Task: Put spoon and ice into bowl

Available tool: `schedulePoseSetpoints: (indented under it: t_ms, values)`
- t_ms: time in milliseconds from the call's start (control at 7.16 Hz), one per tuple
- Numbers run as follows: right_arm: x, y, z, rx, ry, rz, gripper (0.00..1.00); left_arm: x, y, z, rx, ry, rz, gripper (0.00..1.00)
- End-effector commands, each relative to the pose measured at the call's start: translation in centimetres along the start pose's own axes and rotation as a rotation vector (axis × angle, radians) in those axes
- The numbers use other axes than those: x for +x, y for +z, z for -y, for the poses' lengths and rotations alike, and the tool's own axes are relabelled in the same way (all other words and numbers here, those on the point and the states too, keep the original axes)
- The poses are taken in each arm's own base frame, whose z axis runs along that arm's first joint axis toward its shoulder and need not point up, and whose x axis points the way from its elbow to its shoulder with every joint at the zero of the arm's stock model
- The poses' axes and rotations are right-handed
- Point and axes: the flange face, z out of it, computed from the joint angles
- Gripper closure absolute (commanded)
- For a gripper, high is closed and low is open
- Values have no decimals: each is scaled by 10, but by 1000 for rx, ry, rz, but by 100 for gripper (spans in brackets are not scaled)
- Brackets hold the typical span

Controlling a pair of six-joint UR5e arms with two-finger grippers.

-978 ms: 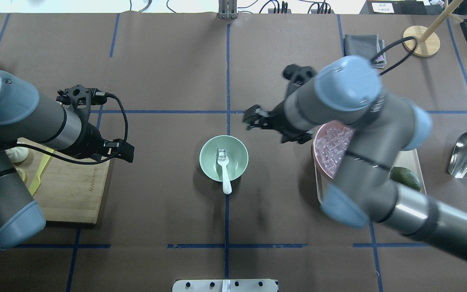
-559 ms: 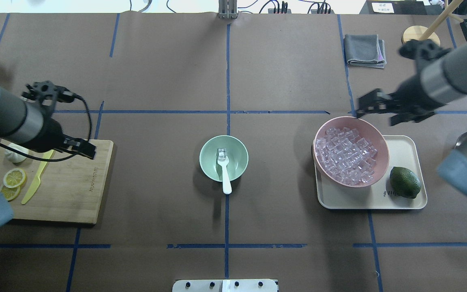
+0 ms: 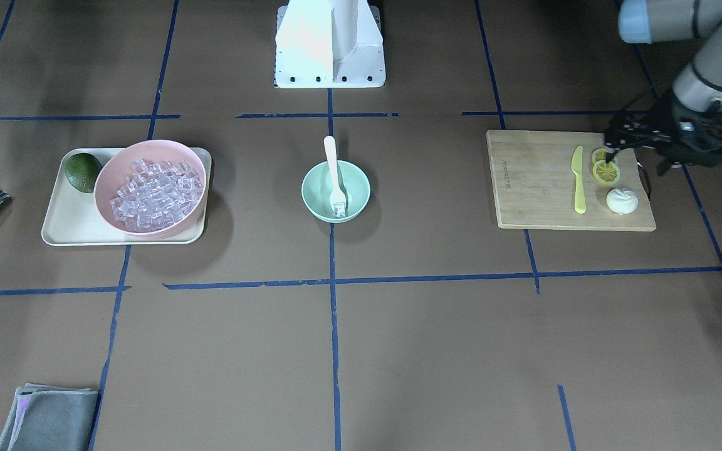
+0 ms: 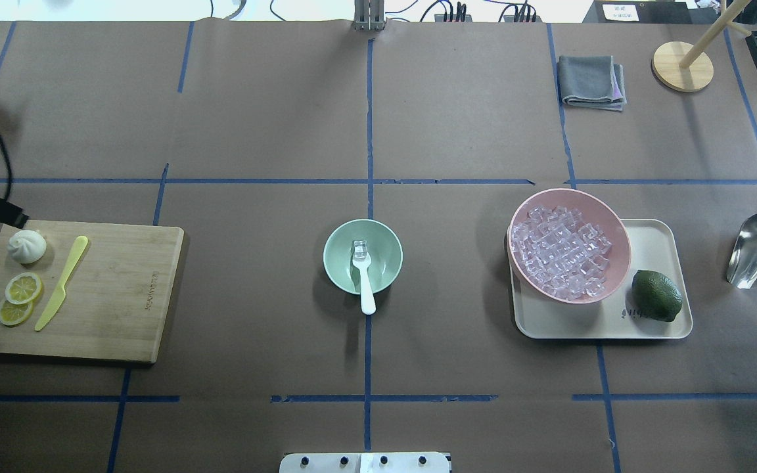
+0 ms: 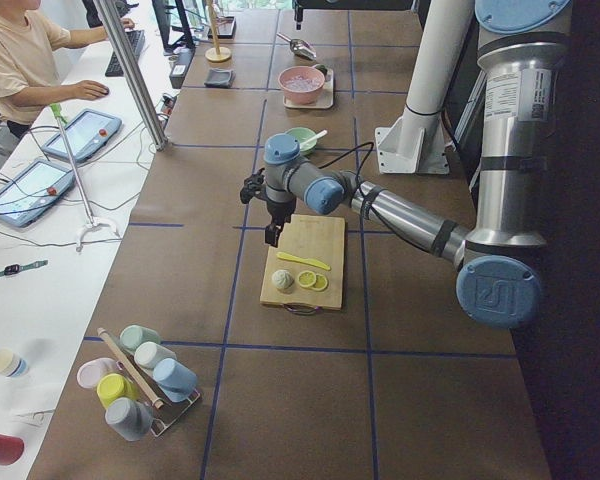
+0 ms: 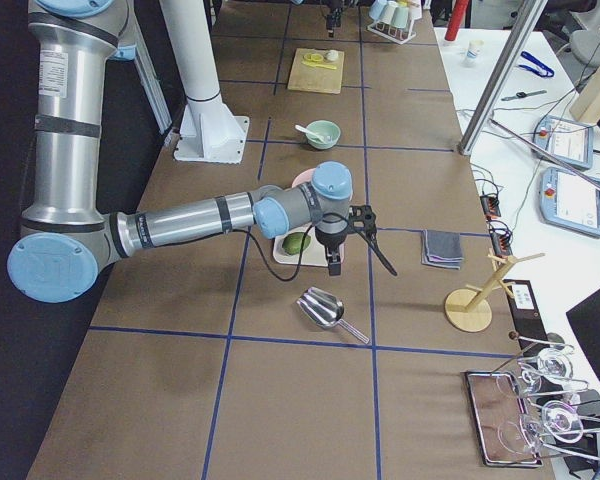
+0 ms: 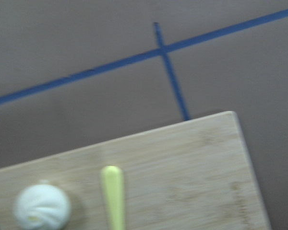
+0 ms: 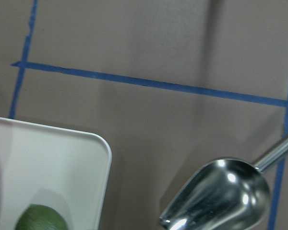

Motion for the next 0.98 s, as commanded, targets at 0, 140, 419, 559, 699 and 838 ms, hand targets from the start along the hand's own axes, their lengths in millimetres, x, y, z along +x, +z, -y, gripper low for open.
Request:
schedulePoseSetpoints:
  t_ms: [0, 140, 419, 559, 699, 838]
  values:
    - [111, -5, -41, -5, -61, 4, 1, -136, -15, -32, -2, -31, -68, 1]
    - [134, -6, -43, -26, -84, 3, 1, -165, -16, -43, -7, -40, -124, 1]
    - [146, -18, -52, -58, -81, 8, 1, -192, -27, -57, -38, -150, -109, 1]
    - [143, -21, -60, -61, -78, 8, 1, -189, -34, -56, -69, -186, -108, 1]
    - [142, -22, -57, -67, -74, 1, 1, -186, -55, -56, -33, -183, -91, 1]
    - [140, -24, -54, -68, -73, 0, 1, -174, -63, -54, -44, -185, -90, 0]
